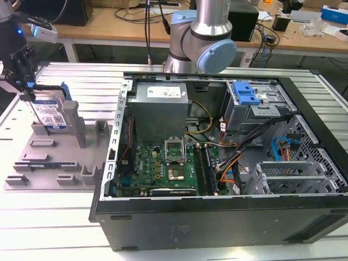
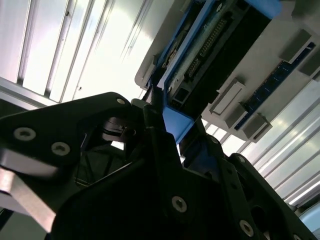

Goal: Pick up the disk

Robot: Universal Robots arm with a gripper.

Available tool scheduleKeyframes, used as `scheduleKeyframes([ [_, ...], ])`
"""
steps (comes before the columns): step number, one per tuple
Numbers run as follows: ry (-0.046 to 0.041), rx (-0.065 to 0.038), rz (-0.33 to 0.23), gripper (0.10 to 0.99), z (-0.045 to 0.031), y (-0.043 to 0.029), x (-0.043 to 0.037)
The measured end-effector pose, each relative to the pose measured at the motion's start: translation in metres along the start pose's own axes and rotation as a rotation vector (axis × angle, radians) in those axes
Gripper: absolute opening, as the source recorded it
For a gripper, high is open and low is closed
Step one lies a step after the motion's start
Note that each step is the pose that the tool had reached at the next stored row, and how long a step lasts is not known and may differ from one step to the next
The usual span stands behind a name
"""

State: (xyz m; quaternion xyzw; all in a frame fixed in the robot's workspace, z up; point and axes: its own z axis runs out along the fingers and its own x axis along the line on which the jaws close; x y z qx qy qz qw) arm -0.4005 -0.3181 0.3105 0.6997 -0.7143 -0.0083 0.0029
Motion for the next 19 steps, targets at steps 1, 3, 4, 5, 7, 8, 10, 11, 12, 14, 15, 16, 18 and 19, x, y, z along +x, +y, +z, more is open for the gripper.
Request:
scheduleKeyframes([
  [1, 0.0001, 0.0, -0.001, 0.369, -0.0038, 0.0, 0.0],
  [3, 0.0002, 0.0, -0.005, 0.369, -0.0216, 0.0003, -0.0001],
  [4, 0.0002, 0.0, -0.007, 0.369, -0.0293, 0.0005, -0.0002],
  [5, 0.0002, 0.0, -0.008, 0.369, -0.0338, 0.0005, -0.0002],
  [7, 0.0003, 0.0, -0.013, 0.369, -0.053, 0.0008, -0.0004],
  [8, 0.0003, 0.0, -0.015, 0.369, -0.0604, 0.0009, -0.0004],
  [10, 0.0004, 0.0, -0.021, 0.369, -0.0801, 0.0012, -0.0006],
  [11, 0.0005, 0.0, -0.022, 0.369, -0.0854, 0.0013, -0.0006],
  [12, 0.0005, 0.0, -0.023, 0.369, -0.0904, 0.0014, -0.0006],
  [14, 0.0005, 0.0, -0.025, 0.369, -0.1032, 0.0016, -0.0007],
  [15, 0.0005, 0.0, -0.027, 0.369, -0.1128, 0.0018, -0.0008],
  [16, 0.0005, 0.0, -0.027, 0.369, -0.1199, 0.0019, -0.0009],
  [18, 0.0005, 0.0, -0.029, 0.369, -0.1294, 0.0021, -0.0009],
  [19, 0.0005, 0.0, -0.029, 0.369, -0.1361, 0.0022, -0.001],
])
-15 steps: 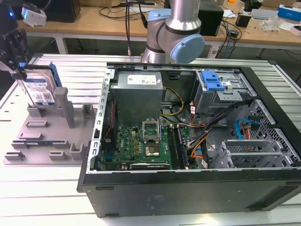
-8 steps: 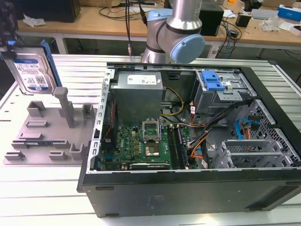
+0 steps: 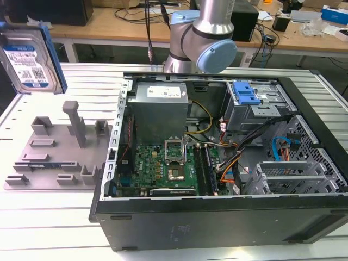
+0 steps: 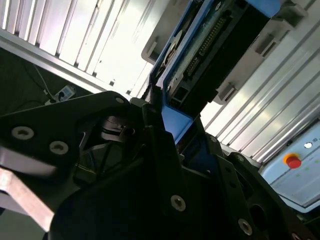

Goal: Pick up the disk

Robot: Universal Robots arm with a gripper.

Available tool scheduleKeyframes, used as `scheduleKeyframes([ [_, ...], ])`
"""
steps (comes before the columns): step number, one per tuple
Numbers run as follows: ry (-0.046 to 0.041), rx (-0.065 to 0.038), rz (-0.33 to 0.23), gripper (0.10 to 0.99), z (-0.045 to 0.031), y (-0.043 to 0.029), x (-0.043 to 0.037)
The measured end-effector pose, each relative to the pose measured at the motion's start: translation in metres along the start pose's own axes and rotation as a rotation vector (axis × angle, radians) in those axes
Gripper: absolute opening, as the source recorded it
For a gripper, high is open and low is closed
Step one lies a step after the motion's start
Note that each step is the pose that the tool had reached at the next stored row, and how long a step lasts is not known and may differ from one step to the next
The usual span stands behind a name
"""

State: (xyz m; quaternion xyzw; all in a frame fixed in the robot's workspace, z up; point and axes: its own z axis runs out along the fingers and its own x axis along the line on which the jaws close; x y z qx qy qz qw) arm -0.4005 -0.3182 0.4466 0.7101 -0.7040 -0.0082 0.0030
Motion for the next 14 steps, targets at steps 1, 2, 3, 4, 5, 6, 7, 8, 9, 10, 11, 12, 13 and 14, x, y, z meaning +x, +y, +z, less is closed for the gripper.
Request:
scheduleKeyframes([
  [1, 0.0001, 0.0, -0.001, 0.369, -0.0058, 0.0001, 0.0],
  [2, 0.0001, 0.0, -0.002, 0.369, -0.0141, 0.0002, -0.0001],
  [3, 0.0001, 0.0, -0.003, 0.369, -0.0224, 0.0004, -0.0002],
  [4, 0.0001, 0.0, -0.004, 0.369, -0.0302, 0.0005, -0.0002],
  [5, 0.0001, 0.0, -0.005, 0.369, -0.0384, 0.0006, -0.0003],
  [6, 0.0002, 0.0, -0.006, 0.369, -0.0427, 0.0006, -0.0003],
  [7, 0.0002, 0.0, -0.006, 0.369, -0.0435, 0.0006, -0.0003],
  [8, 0.0002, 0.0, -0.006, 0.369, -0.0434, 0.0007, -0.0003],
  [9, 0.0002, 0.0, -0.007, 0.369, -0.0434, 0.0006, -0.0003],
  [10, 0.0003, 0.0, -0.007, 0.369, -0.0435, 0.0006, -0.0003],
  [11, 0.0003, 0.0, -0.007, 0.369, -0.0435, 0.0007, -0.0003],
  [12, 0.0003, 0.0, -0.007, 0.369, -0.0435, 0.0007, -0.0003],
  [13, 0.0003, 0.0, -0.007, 0.369, -0.0435, 0.0007, -0.0003],
  [14, 0.0003, 0.0, -0.007, 0.369, -0.0435, 0.0007, -0.0003],
])
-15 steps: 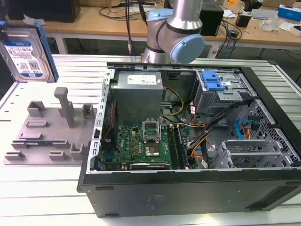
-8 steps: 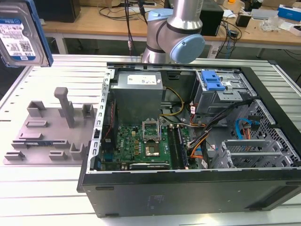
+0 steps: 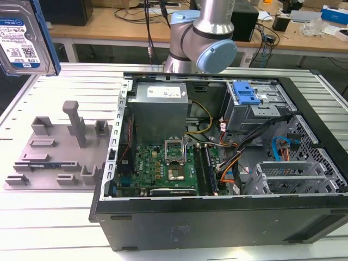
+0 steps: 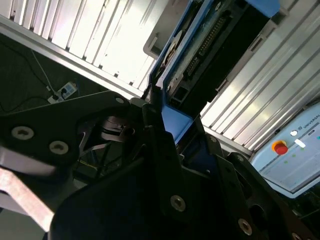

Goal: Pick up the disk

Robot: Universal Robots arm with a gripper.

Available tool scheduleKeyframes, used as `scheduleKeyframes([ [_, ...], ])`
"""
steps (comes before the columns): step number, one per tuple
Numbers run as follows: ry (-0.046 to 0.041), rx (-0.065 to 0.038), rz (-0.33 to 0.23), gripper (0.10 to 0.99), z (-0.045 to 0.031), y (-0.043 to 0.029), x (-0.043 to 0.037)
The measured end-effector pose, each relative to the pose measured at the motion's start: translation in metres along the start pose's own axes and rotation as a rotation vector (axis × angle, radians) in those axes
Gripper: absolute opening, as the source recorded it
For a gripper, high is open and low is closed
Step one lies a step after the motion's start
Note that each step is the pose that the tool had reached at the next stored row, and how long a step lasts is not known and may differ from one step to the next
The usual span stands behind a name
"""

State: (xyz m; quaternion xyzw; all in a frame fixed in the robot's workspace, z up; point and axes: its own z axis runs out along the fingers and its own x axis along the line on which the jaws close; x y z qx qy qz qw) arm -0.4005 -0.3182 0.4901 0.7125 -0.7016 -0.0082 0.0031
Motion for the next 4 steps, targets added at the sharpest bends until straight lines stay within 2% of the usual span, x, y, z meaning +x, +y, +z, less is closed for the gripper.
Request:
scheduleKeyframes([
  [4, 0.0, 0.0, 0.0, 0.369, 0.0, 0.0, 0.0],
])
